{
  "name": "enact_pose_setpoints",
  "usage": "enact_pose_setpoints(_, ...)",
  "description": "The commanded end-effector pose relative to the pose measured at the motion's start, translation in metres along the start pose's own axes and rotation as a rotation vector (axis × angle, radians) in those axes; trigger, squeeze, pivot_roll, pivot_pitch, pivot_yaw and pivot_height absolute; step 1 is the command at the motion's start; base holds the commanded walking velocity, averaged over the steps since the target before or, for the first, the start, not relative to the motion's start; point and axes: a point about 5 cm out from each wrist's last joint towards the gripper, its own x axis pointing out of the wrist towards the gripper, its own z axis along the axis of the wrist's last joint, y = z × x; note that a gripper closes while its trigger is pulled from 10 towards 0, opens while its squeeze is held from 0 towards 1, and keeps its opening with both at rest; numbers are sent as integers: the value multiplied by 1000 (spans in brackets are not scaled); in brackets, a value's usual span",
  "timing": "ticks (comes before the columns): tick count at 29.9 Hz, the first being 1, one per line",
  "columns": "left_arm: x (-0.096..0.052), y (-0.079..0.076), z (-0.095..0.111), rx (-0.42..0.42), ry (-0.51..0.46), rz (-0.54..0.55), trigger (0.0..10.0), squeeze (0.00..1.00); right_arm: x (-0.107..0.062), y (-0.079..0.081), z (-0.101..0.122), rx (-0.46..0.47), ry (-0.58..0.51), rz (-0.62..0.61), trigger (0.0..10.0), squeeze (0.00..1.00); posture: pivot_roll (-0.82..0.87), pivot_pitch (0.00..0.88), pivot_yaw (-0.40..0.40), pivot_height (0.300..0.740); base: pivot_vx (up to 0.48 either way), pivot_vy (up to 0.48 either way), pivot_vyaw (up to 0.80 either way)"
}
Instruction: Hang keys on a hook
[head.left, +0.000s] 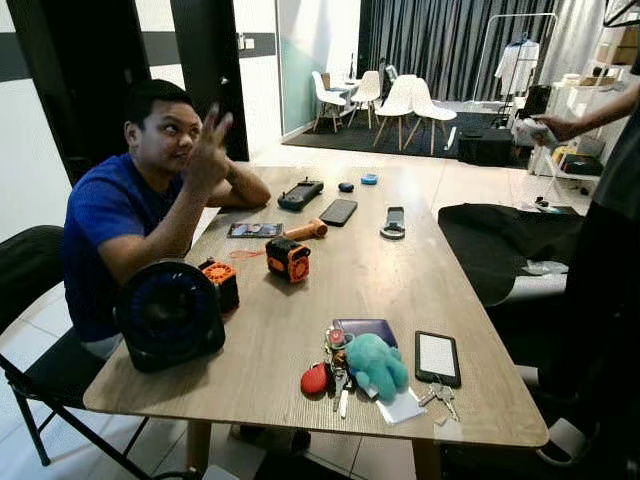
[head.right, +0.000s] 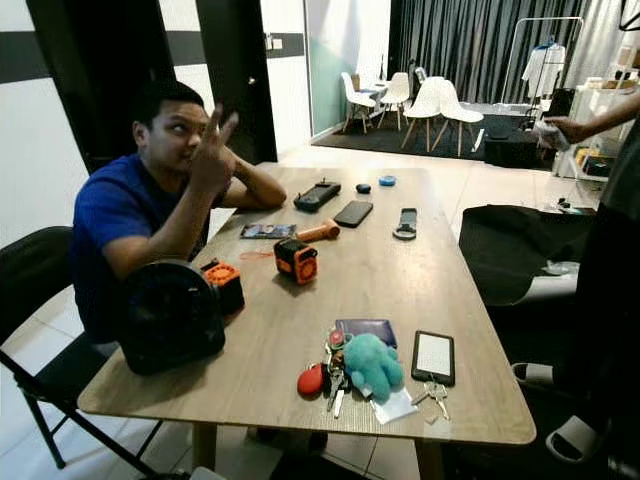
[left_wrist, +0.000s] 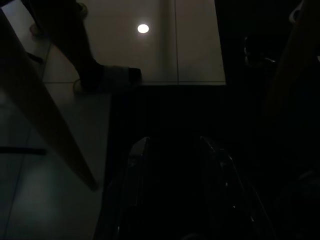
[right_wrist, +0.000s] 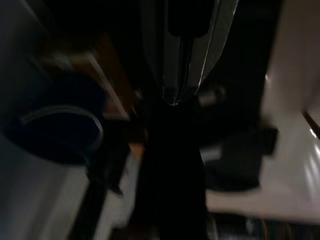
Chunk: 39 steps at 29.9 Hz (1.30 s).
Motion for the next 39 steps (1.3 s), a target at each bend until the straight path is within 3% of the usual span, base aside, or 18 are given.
enact_pose_setpoints(1, -1, -2, -2, 1, 3, -3, 10000, 0, 4, 2, 6, 16, -16, 11, 10000, 0, 34, 20, 21, 740, 0, 0, 0)
enact_pose_setpoints(5, 0, -3, 0, -22, -12, -12, 10000, 0, 21, 29, 27, 84, -40, 118, 10000, 0, 33, 21, 17, 740, 0, 0, 0)
enact_pose_setpoints(11, 2, -5, 3, -37, -27, -45, 10000, 0, 27, 94, 52, 135, -45, 451, 10000, 0, 30, 22, 22, 740, 0, 0, 0)
enact_pose_setpoints(12, 2, -5, 4, -37, -29, -46, 10000, 0, 26, 111, 59, 145, -47, 542, 10000, 0, 34, 25, 21, 740, 0, 0, 0)
enact_pose_setpoints(14, 2, -5, 4, -37, -29, -46, 10000, 0, 26, 111, 59, 145, -47, 542, 10000, 0, 34, 25, 21, 740, 0, 0, 0)
enact_pose_setpoints(17, 3, -3, 5, -36, -33, -42, 10000, 0, 20, 144, 71, 180, -48, 701, 10000, 0, 38, 26, 19, 740, 0, 0, 0)
enact_pose_setpoints(18, 3, -3, 5, -36, -33, -42, 10000, 0, 20, 144, 71, 180, -48, 701, 10000, 0, 38, 26, 19, 740, 0, 0, 0)
enact_pose_setpoints(19, 3, -3, 6, -36, -36, -40, 10000, 0, 18, 160, 78, 213, -45, 765, 10000, 306, 40, 26, 18, 740, 0, 0, 0)
enact_pose_setpoints(20, 3, -3, 6, -36, -36, -40, 10000, 0, 18, 160, 78, 213, -45, 765, 10000, 306, 40, 26, 18, 740, 0, 0, 0)
enact_pose_setpoints(21, 3, -2, 7, -36, -38, -38, 10000, 0, 16, 174, 82, 245, -38, 809, 10000, 980, 41, 26, 18, 740, 0, 0, 0)
enact_pose_setpoints(22, 3, -2, 7, -37, -39, -38, 10000, 0, 15, 186, 85, 263, -24, 850, 10000, 1000, 43, 26, 16, 740, 0, 0, 0)
enact_pose_setpoints(26, 3, -3, 7, -40, -40, -37, 10000, 0, 4, 212, 89, 285, 8, 966, 10000, 1000, 49, 26, 12, 740, 0, 0, 0)
enact_pose_setpoints(28, 3, -3, 7, -45, -40, -36, 10000, 0, -12, 228, 93, 275, 0, 1080, 10000, 1000, 52, 26, 10, 740, 0, 0, 0)
enact_pose_setpoints(31, 3, -2, 7, -47, -40, -34, 10000, 0, -21, 236, 95, 264, -7, 1147, 10000, 949, 53, 27, 9, 740, 0, 0, 0)
enact_pose_setpoints(32, 3, -2, 7, -47, -40, -34, 10000, 0, -24, 237, 94, 264, -3, 1164, 10000, 455, 54, 25, 9, 740, 0, 0, 0)
enact_pose_setpoints(33, 3, -2, 7, -47, -40, -34, 10000, 0, -24, 237, 94, 264, -3, 1164, 10000, 455, 54, 25, 9, 740, 0, 0, 0)
enact_pose_setpoints(34, 3, -2, 7, -47, -40, -34, 10000, 0, -27, 239, 93, 268, 4, 1184, 10000, 0, 54, 25, 9, 740, 0, 0, 0)
enact_pose_setpoints(39, 4, -2, 8, -45, -41, -38, 10000, 0, -36, 243, 81, 279, 71, 1245, 10000, 0, 52, 24, 13, 740, 0, 0, 0)
